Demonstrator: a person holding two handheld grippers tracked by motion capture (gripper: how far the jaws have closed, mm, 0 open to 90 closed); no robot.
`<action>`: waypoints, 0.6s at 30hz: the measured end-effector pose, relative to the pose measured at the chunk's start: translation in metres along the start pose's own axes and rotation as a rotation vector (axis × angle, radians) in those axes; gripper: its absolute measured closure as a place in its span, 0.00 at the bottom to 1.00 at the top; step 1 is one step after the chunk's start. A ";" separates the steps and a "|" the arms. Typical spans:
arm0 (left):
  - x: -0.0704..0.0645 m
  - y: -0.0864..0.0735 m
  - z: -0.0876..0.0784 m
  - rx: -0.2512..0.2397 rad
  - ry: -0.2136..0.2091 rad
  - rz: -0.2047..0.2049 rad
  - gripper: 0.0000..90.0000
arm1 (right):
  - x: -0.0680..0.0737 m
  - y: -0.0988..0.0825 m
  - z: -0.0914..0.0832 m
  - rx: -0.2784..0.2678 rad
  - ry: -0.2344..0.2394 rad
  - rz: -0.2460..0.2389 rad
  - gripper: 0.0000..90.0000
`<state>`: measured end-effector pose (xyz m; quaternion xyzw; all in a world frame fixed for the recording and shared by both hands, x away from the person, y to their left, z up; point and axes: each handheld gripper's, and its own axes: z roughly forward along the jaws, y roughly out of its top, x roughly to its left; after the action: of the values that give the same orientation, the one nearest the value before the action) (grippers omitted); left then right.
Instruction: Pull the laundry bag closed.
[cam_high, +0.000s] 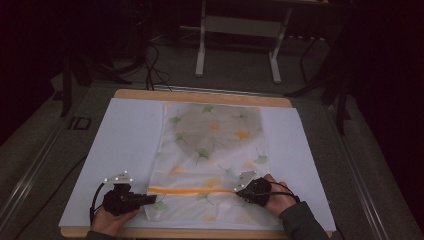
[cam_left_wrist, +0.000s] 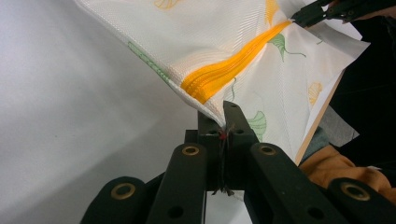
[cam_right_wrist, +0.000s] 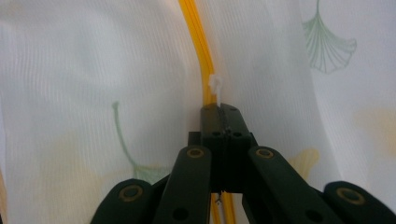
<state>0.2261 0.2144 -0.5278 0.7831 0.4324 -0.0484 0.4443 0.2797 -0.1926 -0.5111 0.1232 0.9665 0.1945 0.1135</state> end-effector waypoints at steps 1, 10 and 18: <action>0.000 0.000 0.000 -0.001 0.000 0.000 0.98 | -0.001 -0.003 -0.001 0.002 -0.001 0.006 1.00; 0.000 0.000 0.000 0.002 -0.001 0.000 0.98 | -0.004 -0.014 -0.006 -0.001 0.002 0.024 1.00; 0.000 0.000 0.000 -0.001 0.000 0.000 0.98 | -0.007 -0.021 -0.010 0.013 -0.005 0.032 1.00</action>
<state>0.2260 0.2145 -0.5281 0.7829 0.4326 -0.0484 0.4445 0.2792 -0.2165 -0.5089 0.1398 0.9654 0.1896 0.1118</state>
